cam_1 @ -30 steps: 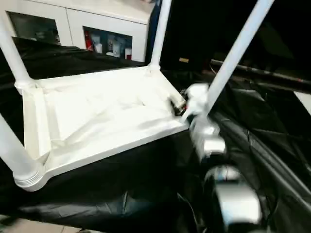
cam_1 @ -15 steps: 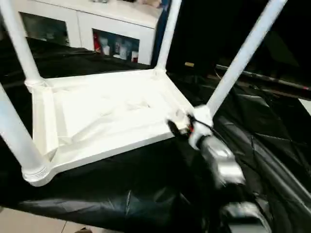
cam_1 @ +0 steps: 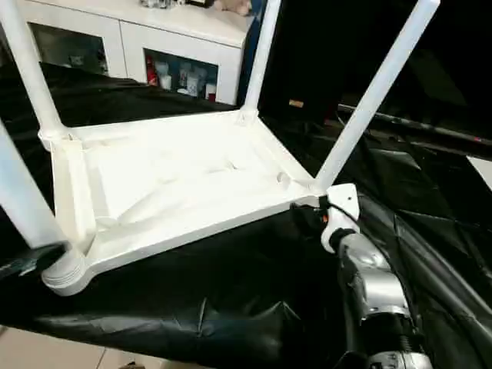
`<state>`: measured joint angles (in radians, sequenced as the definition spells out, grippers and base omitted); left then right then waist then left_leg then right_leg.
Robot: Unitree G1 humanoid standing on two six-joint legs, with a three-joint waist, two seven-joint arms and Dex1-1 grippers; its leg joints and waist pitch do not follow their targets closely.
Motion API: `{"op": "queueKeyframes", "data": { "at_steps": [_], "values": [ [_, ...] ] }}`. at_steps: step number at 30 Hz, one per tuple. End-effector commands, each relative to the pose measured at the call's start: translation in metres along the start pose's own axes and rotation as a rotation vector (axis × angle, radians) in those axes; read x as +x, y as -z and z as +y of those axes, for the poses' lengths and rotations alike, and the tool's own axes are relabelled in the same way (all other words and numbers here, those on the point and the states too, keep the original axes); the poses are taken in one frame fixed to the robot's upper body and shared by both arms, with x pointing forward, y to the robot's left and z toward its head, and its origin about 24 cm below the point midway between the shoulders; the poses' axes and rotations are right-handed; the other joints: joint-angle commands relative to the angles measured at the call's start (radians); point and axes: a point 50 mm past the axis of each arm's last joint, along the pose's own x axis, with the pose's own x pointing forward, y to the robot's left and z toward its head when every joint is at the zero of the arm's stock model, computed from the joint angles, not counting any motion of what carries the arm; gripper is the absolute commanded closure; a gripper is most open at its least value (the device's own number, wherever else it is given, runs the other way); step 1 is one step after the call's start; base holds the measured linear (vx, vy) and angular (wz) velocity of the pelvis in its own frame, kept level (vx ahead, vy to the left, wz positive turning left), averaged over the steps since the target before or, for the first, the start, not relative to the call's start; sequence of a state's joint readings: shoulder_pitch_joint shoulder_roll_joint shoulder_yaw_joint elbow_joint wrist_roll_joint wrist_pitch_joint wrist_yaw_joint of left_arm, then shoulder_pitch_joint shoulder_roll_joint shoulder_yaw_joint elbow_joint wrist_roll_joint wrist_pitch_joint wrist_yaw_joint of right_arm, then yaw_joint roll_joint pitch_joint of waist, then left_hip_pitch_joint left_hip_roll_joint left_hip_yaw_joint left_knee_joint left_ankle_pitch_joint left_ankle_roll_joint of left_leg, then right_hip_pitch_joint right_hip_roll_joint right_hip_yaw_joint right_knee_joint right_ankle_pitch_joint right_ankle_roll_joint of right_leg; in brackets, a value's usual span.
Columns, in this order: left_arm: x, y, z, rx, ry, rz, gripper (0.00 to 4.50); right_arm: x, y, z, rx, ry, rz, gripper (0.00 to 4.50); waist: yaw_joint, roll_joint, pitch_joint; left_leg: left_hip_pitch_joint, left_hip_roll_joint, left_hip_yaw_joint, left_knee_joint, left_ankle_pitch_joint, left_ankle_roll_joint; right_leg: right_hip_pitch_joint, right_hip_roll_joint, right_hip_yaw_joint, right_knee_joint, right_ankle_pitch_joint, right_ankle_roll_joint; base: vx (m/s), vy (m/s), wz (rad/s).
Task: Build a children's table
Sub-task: Rotate table base
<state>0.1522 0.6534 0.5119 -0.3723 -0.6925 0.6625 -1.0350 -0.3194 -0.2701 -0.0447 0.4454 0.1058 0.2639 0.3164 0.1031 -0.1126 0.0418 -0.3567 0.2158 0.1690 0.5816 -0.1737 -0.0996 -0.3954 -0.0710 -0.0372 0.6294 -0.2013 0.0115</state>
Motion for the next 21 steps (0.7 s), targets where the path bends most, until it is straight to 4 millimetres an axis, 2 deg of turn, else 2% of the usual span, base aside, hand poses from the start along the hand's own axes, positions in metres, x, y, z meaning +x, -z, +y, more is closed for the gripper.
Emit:
{"op": "queueKeyframes", "data": {
  "at_steps": [1, 4, 6, 8, 9, 11, 12, 13, 14, 16, 19, 20, 21],
  "values": [
    [0.019, -0.005, -0.011, 0.0, 0.105, -0.024, 0.0, 0.008, -0.004, 0.002, -0.028, 0.015, 0.03, 0.03, -0.004, 0.029, -0.04, 0.014, 0.004, 0.002, -0.079, -0.369, -0.059, 0.015, -0.037, 0.032, -0.083, -0.307, -0.108, 0.0, 0.0, 0.0],
    [0.033, -0.01, -0.021, -0.012, 0.189, -0.043, 0.0, 0.016, -0.004, 0.011, -0.045, -0.015, 0.052, 0.03, -0.007, 0.03, -0.043, 0.012, 0.004, 0.002, -0.076, -0.365, -0.067, 0.018, -0.037, 0.031, -0.077, -0.275, -0.12, 0.0, 0.0, 0.0],
    [0.052, -0.011, -0.035, -0.05, 0.313, -0.027, 0.0, 0.026, -0.006, 0.025, -0.051, -0.054, 0.062, 0.03, -0.008, 0.033, -0.047, 0.018, 0.003, 0.006, -0.072, -0.347, -0.071, 0.014, -0.035, 0.03, -0.07, -0.23, -0.14, 0.0, 0.0, 0.0],
    [0.064, -0.008, -0.043, -0.054, 0.371, -0.004, 0.0, 0.032, -0.007, 0.034, -0.047, -0.077, 0.069, 0.03, -0.007, 0.034, -0.047, 0.016, 0.004, 0.005, -0.073, -0.342, -0.074, 0.015, -0.036, 0.03, -0.068, -0.215, -0.145, 0.0, 0.0, 0.0],
    [0.07, -0.006, -0.047, -0.057, 0.403, 0.002, 0.0, 0.035, -0.007, 0.04, -0.05, -0.095, 0.073, 0.03, -0.007, 0.03, -0.048, 0.008, 0.004, 0.005, -0.073, -0.32, -0.079, 0.024, -0.038, 0.03, -0.066, -0.202, -0.14, 0.0, 0.0, 0.0],
    [0.082, -0.004, -0.053, -0.07, 0.451, 0.003, 0.0, 0.039, -0.008, 0.049, -0.066, -0.122, 0.081, 0.03, -0.012, 0.032, -0.05, 0.007, 0.003, 0.005, -0.072, -0.3, -0.084, 0.028, -0.038, 0.03, -0.064, -0.179, -0.138, 0.0, 0.0, 0.0],
    [0.086, -0.003, -0.055, -0.072, 0.469, 0.006, 0.0, 0.041, -0.009, 0.053, -0.072, -0.137, 0.081, 0.03, -0.013, 0.032, -0.05, 0.008, 0.002, 0.005, -0.071, -0.297, -0.086, 0.028, -0.038, 0.03, -0.065, -0.183, -0.137, 0.0, 0.0, 0.0],
    [0.091, -0.002, -0.057, -0.073, 0.489, 0.009, 0.0, 0.043, -0.01, 0.058, -0.081, -0.153, 0.08, 0.03, -0.015, 0.037, -0.049, 0.008, 0.002, 0.005, -0.071, -0.299, -0.088, 0.027, -0.038, 0.03, -0.065, -0.186, -0.135, 0.0, 0.0, 0.0],
    [0.096, -0.001, -0.059, -0.076, 0.506, 0.009, 0.0, 0.045, -0.012, 0.063, -0.085, -0.174, 0.075, 0.03, -0.017, 0.033, -0.05, 0.006, 0.002, 0.005, -0.071, -0.298, -0.088, 0.029, -0.037, 0.029, -0.066, -0.188, -0.133, 0.0, 0.0, 0.0],
    [0.109, -0.003, -0.063, -0.076, 0.536, -0.004, 0.0, 0.048, -0.016, 0.075, -0.091, -0.215, 0.065, 0.03, -0.023, 0.04, -0.049, 0.008, 0.002, 0.004, -0.071, -0.316, -0.088, 0.027, -0.037, 0.031, -0.068, -0.211, -0.131, 0.0, 0.0, 0.0],
    [0.124, -0.006, -0.066, -0.074, 0.574, -0.018, 0.0, 0.051, -0.022, 0.092, -0.097, -0.276, 0.045, 0.03, -0.03, 0.033, -0.05, -0.002, 0.001, 0.002, -0.072, -0.295, -0.09, 0.036, -0.039, 0.03, -0.066, -0.21, -0.131, 0.0, 0.0, 0.0],
    [0.129, -0.007, -0.068, -0.073, 0.588, -0.021, 0.0, 0.052, -0.023, 0.096, -0.097, -0.292, 0.04, 0.03, -0.031, 0.035, -0.049, -0.001, 0.001, 0.002, -0.071, -0.301, -0.09, 0.034, -0.04, 0.03, -0.069, -0.229, -0.127, 0.0, 0.0, 0.0],
    [0.143, -0.009, -0.069, -0.07, 0.605, -0.033, 0.0, 0.054, -0.025, 0.107, -0.1, -0.315, 0.036, 0.03, -0.039, 0.03, -0.049, 0.001, 0.001, 0.002, -0.07, -0.313, -0.085, 0.031, -0.04, 0.031, -0.073, -0.262, -0.125, 0.0, 0.0, 0.0]
  ]
}}
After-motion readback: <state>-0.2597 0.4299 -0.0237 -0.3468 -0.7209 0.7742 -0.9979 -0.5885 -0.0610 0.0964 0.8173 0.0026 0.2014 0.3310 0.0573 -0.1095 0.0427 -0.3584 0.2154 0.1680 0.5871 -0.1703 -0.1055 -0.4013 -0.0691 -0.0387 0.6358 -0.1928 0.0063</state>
